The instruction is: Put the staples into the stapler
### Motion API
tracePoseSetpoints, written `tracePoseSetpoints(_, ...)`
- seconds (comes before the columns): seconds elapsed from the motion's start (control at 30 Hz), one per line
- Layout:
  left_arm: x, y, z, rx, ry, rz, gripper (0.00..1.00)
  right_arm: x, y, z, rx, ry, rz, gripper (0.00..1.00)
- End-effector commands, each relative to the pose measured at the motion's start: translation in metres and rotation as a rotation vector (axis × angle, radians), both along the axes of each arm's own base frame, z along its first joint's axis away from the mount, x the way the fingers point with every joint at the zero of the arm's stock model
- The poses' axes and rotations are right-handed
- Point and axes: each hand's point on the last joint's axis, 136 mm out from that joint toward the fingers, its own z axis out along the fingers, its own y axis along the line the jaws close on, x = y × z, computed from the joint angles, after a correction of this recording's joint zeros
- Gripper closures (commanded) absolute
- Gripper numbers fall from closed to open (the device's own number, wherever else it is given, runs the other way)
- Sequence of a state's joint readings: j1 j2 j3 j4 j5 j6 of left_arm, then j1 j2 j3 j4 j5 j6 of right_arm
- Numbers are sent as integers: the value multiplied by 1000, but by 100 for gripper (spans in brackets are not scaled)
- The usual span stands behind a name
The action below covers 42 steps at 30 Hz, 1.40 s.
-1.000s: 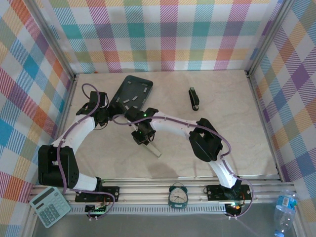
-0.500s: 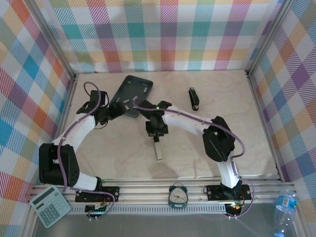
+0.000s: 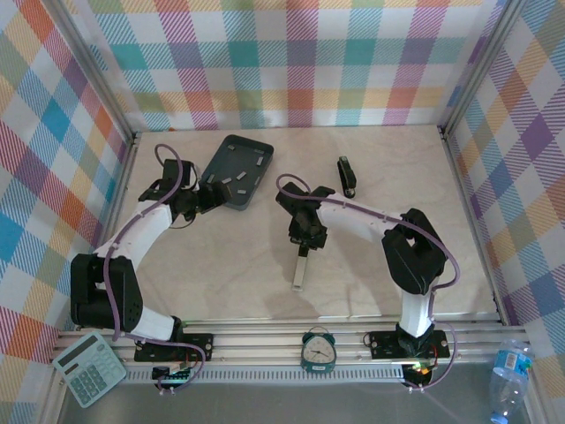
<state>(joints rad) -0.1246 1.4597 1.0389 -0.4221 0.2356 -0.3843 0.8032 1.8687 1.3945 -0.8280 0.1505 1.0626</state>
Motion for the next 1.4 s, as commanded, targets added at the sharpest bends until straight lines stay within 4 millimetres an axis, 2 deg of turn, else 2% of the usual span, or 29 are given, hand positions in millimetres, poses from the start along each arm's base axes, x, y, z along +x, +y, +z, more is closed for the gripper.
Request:
tracePoseSetpoints(0.0,-3,-10,1,12,22,-46,9,19,13,1,72,-47,-23,84)
tracePoseSetpoints(0.13,-4,-16,6,36,-3,-87,8,37,20,0,104,-67,-5,83)
tracePoseSetpoints(0.2,-6,-17,7,44,-5,-98,8,44,23,1,116,-76,-2,77)
tracePoseSetpoints(0.27,-8,-19,9,52,-3,-114,8,49,27,5,135,-103,3,68)
tracePoseSetpoints(0.37,-13,-25,13,76,2,-137,9,55,31,15,170,-159,29,54)
tracePoseSetpoints(0.53,-20,-42,17,126,25,-173,11,60,27,42,206,-265,102,50)
tracePoseSetpoints(0.67,-30,-70,13,148,75,-237,12,62,6,64,224,-382,106,49)
tracePoseSetpoints(0.77,-39,-96,9,158,104,-299,14,61,-14,70,246,-414,90,49)
tracePoseSetpoints(0.97,-51,-146,-7,170,176,-390,14,49,-52,59,244,-407,27,48)
tracePoseSetpoints(1.07,-53,-168,-7,219,185,-450,14,43,-64,52,261,-394,-17,48)
tracePoseSetpoints(1.2,-54,-189,-12,289,159,-504,17,36,-76,44,262,-387,-39,48)
tracePoseSetpoints(1.37,-49,-207,-31,313,199,-534,20,26,-93,39,233,-390,-61,48)
